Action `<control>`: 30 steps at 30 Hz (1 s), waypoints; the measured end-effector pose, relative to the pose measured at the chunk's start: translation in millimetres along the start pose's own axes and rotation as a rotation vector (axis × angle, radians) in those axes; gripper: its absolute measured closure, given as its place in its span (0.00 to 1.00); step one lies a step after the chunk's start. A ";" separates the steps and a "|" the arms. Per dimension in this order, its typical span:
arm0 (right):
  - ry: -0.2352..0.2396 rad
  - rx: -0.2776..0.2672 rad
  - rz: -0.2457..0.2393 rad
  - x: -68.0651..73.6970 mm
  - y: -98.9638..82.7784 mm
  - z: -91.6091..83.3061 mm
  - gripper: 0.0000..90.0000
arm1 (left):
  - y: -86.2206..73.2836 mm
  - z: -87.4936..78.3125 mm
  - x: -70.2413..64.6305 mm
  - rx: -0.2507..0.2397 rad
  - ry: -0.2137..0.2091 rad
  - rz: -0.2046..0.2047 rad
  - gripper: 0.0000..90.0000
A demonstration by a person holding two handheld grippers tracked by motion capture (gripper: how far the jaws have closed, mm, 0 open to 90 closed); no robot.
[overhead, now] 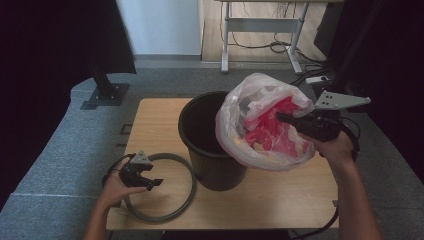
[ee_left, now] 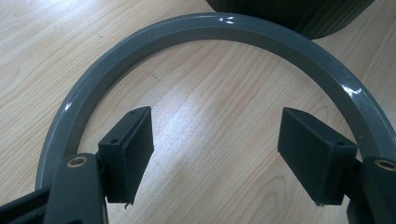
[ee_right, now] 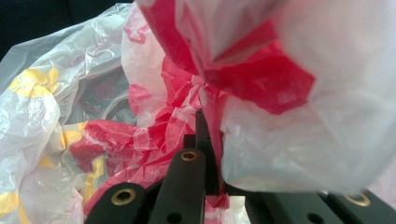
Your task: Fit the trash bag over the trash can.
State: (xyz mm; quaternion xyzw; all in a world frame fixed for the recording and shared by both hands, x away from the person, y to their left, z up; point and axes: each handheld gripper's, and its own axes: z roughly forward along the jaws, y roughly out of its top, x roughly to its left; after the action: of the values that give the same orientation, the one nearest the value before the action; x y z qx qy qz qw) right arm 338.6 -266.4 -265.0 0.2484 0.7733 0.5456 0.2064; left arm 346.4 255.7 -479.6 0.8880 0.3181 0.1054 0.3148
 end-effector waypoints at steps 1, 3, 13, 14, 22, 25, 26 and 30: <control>0.001 0.002 -0.001 -0.1 0.2 1.1 0.96 | -0.1 -0.1 0.1 -0.001 0.000 -0.001 0.30; 0.003 0.004 0.001 -0.5 0.3 3.2 0.96 | -0.3 -0.2 0.2 -0.001 0.000 -0.001 0.30; 0.015 0.015 0.004 -2.7 4.0 13.4 0.96 | -0.7 0.0 0.4 0.003 0.002 0.000 0.30; 0.016 0.014 0.003 -2.9 5.0 14.1 0.96 | -0.7 0.1 0.4 0.004 0.003 0.001 0.30; 0.021 0.014 0.001 -3.1 10.6 20.8 0.96 | -0.9 0.4 0.5 0.010 0.004 0.004 0.30; 0.026 0.016 -0.001 -2.4 12.4 23.6 0.96 | -1.4 0.7 0.9 0.009 0.004 0.001 0.30; 0.026 0.016 -0.002 -2.1 13.0 24.7 0.96 | -1.5 0.8 1.0 0.010 0.004 0.000 0.30; 0.032 0.015 -0.001 -2.0 16.5 28.7 0.96 | -1.6 1.0 1.2 0.010 0.002 -0.002 0.30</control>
State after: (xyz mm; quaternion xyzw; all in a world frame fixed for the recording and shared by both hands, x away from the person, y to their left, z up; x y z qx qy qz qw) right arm 359.7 -241.7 -258.5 0.2408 0.7808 0.5434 0.1926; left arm 347.0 256.9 -481.5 0.8891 0.3199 0.1042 0.3103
